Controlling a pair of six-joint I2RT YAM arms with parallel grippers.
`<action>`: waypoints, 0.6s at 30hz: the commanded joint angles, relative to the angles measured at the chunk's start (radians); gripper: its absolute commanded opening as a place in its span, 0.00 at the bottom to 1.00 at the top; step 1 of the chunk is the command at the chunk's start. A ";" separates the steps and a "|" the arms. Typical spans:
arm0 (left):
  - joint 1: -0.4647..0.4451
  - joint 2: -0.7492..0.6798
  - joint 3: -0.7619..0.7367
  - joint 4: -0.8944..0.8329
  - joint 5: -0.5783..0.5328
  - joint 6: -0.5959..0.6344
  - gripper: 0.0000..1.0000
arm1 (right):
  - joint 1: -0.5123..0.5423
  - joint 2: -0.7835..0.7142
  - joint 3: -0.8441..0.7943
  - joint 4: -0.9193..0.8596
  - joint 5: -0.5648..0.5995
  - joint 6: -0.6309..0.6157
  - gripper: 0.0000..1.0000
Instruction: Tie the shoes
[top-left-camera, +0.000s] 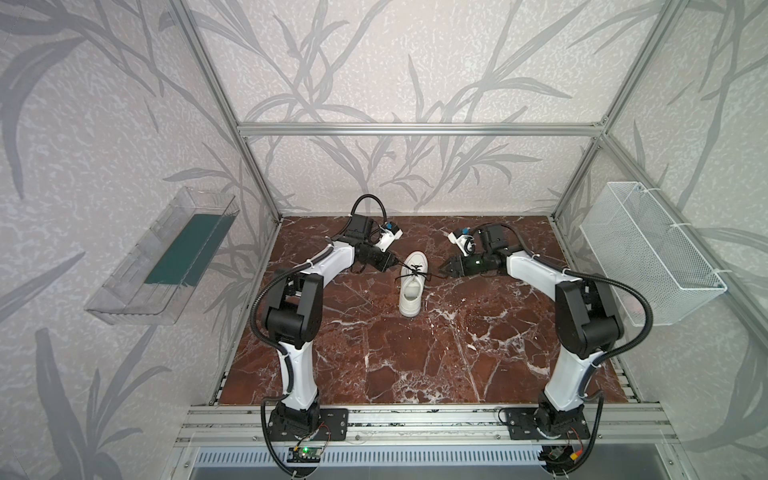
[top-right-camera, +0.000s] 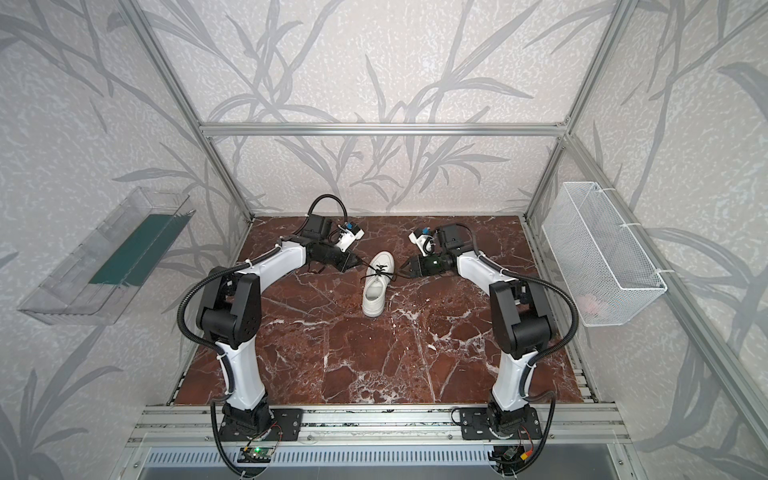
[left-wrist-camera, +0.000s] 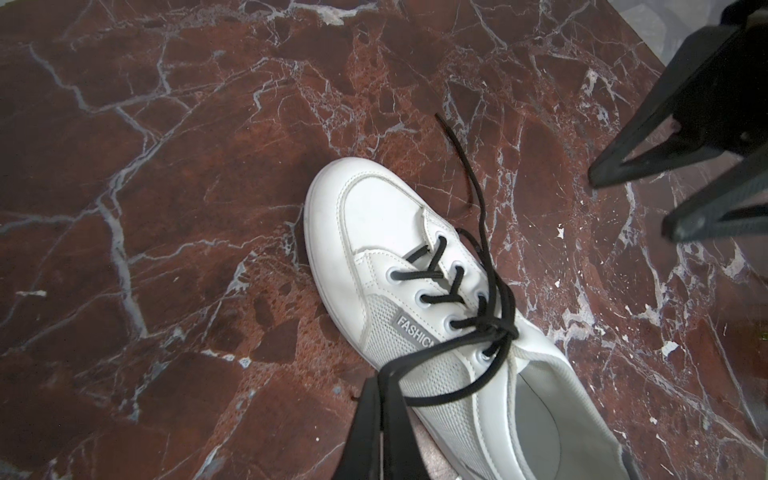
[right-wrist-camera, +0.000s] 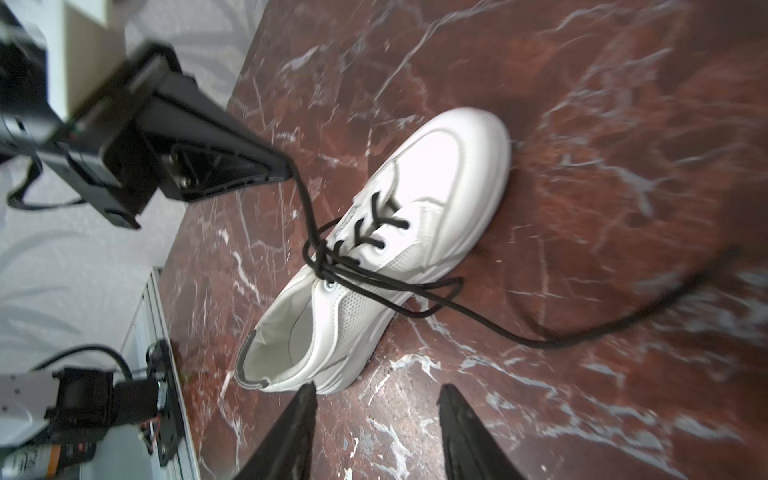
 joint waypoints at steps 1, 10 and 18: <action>0.004 0.011 0.001 0.025 0.022 -0.035 0.00 | 0.027 0.069 0.074 -0.179 0.002 -0.190 0.48; 0.004 0.014 0.008 0.031 0.026 -0.039 0.00 | 0.048 0.184 0.179 -0.276 0.041 -0.282 0.51; 0.004 0.030 0.029 0.000 0.033 -0.030 0.00 | 0.043 0.267 0.319 -0.301 0.006 -0.299 0.55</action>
